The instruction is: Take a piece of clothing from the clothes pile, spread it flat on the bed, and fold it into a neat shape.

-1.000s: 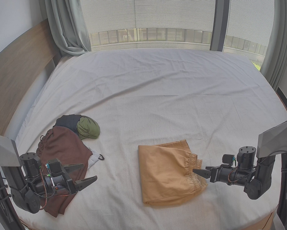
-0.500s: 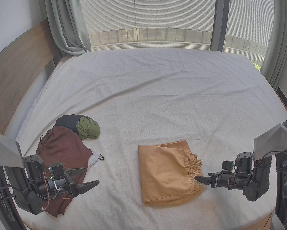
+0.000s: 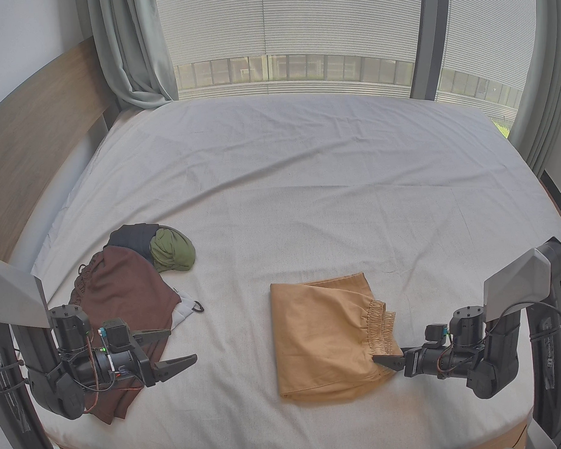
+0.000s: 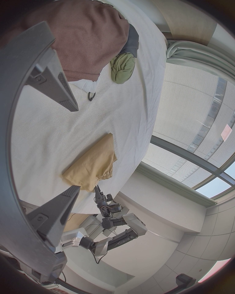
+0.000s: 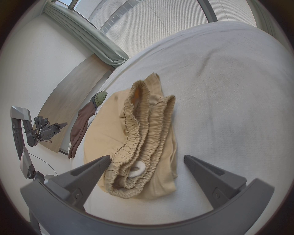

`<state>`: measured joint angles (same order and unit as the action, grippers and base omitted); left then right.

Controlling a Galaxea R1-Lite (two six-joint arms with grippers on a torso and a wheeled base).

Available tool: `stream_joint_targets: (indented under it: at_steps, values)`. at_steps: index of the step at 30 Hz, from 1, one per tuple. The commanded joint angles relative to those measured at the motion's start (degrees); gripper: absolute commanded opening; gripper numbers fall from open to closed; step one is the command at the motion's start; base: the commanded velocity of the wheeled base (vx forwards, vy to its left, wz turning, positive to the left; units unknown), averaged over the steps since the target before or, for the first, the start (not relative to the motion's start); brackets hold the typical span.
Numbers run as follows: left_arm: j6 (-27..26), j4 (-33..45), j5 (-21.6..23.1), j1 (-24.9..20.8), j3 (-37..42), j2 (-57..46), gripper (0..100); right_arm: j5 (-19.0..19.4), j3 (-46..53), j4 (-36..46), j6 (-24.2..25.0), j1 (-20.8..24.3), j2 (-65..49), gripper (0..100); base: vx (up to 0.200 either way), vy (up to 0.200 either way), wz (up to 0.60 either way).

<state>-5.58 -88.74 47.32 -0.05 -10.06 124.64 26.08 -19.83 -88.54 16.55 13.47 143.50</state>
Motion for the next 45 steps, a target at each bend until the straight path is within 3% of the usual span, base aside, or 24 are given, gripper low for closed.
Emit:
stream_joint_targets:
  at_steps: [1,13,24,25,45]
  values:
    - [-0.04,-0.03,0.05,-0.04,0.13,0.52,100,0.12,-0.12,0.12,1.55,2.09,1.35,100,0.000,0.000,0.00]
    - [-1.10,-0.03,0.05,-0.39,0.39,1.22,100,0.12,-2.49,-0.05,5.33,4.20,1.44,100,0.000,0.000,0.00]
    - [-1.18,-0.03,0.05,-1.01,0.48,1.75,100,0.12,-2.67,-0.05,5.42,4.20,1.44,100,0.000,0.000,0.00]
    - [-1.18,-0.03,0.05,-1.09,0.48,1.93,100,0.12,-2.67,-0.05,5.42,4.20,1.52,0,0.000,0.000,0.00]
    - [-1.27,-0.03,0.05,-1.09,-0.05,2.37,100,0.12,-1.79,-0.14,5.59,5.60,-1.90,0,0.000,0.000,0.00]
